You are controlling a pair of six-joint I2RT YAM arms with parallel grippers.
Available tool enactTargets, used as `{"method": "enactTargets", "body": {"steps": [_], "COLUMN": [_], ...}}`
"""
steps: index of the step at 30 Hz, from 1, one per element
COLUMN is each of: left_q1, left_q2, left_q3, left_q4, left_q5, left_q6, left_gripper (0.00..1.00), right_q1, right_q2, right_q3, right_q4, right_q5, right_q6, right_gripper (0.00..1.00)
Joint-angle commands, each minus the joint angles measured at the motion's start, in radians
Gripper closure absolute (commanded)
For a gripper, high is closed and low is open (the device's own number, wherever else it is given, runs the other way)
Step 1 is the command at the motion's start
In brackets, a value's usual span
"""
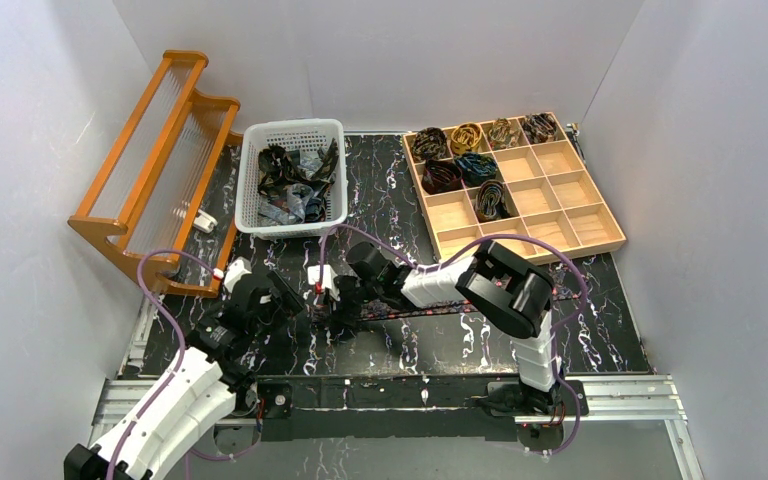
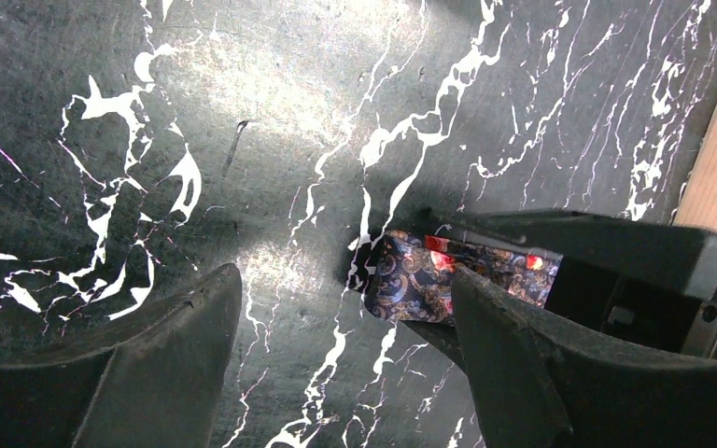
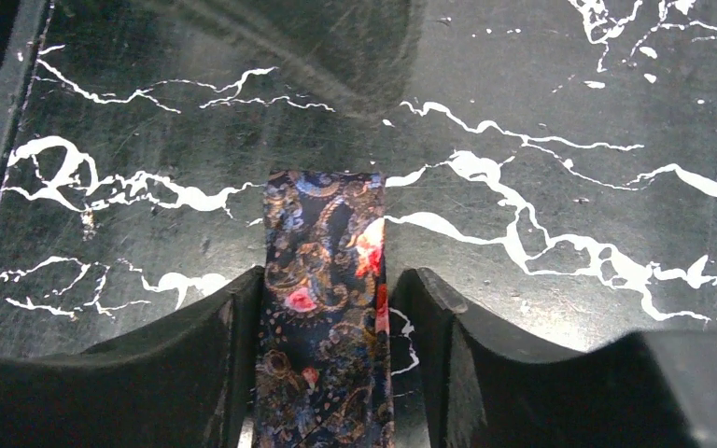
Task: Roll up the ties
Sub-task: Roll the tie at the center of the board.
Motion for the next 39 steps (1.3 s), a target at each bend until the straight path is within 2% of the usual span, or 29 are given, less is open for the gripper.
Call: {"method": "enactTargets", "body": {"steps": [1, 5, 12, 13, 16, 17, 22, 24, 27, 29, 30, 32, 34, 36, 39], "left_q1": [0.006, 0.006, 0.006, 0.006, 0.006, 0.006, 0.006, 0.006, 0.006, 0.006, 0.006, 0.005, 0.006, 0.006, 0.006], "left_q2": [-0.020, -0.014, -0.044, -0.054, -0.082, -0.088, -0.092, -0.081, -0.072, -0.071, -0.069, -0.060, -0.041, -0.025, -0.011], "left_q3": [0.014, -0.008, -0.063, -0.072, -0.094, -0.098, -0.108, -0.111, -0.122, -0.131, -0.139, -0.153, -0.160, -0.165, -0.166], "left_q4": [-0.027, 0.014, 0.038, 0.040, 0.041, 0.044, 0.071, 0.085, 0.108, 0.132, 0.158, 0.198, 0.220, 0.234, 0.235], "left_q5": [-0.029, -0.006, 0.047, 0.054, 0.066, 0.069, 0.058, 0.070, 0.082, 0.092, 0.105, 0.138, 0.161, 0.173, 0.182], "left_q6": [-0.015, -0.020, -0.033, -0.035, -0.039, -0.038, -0.033, -0.021, -0.006, -0.005, -0.005, -0.006, -0.004, -0.003, 0.004], "left_gripper": [0.20, 0.20, 0.20, 0.20, 0.20, 0.19, 0.18, 0.18, 0.18, 0.18, 0.19, 0.22, 0.23, 0.25, 0.27], "right_q1": [-0.004, -0.003, -0.002, -0.002, -0.003, -0.003, -0.006, -0.010, -0.048, -0.074, -0.080, -0.084, -0.085, -0.084, -0.084], "right_q2": [-0.035, -0.016, 0.006, -0.003, -0.059, -0.084, -0.251, -0.328, -0.445, -0.501, -0.509, -0.500, -0.469, -0.452, -0.456], "right_q3": [-0.047, -0.028, -0.002, -0.002, -0.022, -0.034, -0.157, -0.238, -0.368, -0.367, -0.342, -0.245, -0.189, -0.181, -0.238], "right_q4": [-0.002, -0.046, -0.020, -0.021, 0.026, 0.052, 0.199, 0.274, 0.375, 0.263, 0.155, -0.039, -0.132, -0.139, -0.052], "right_q5": [-0.026, -0.025, -0.012, -0.012, 0.001, 0.015, 0.157, 0.302, 0.478, 0.503, 0.530, 0.519, 0.484, 0.443, 0.416], "right_q6": [-0.088, -0.087, -0.040, -0.032, 0.012, 0.035, 0.188, 0.303, 0.588, 0.768, 0.832, 0.875, 0.935, 0.993, 1.066], "right_gripper": [0.38, 0.52, 0.54, 0.51, 0.26, 0.20, 0.02, 0.01, 0.01, 0.01, 0.01, 0.01, 0.01, 0.01, 0.01]}}
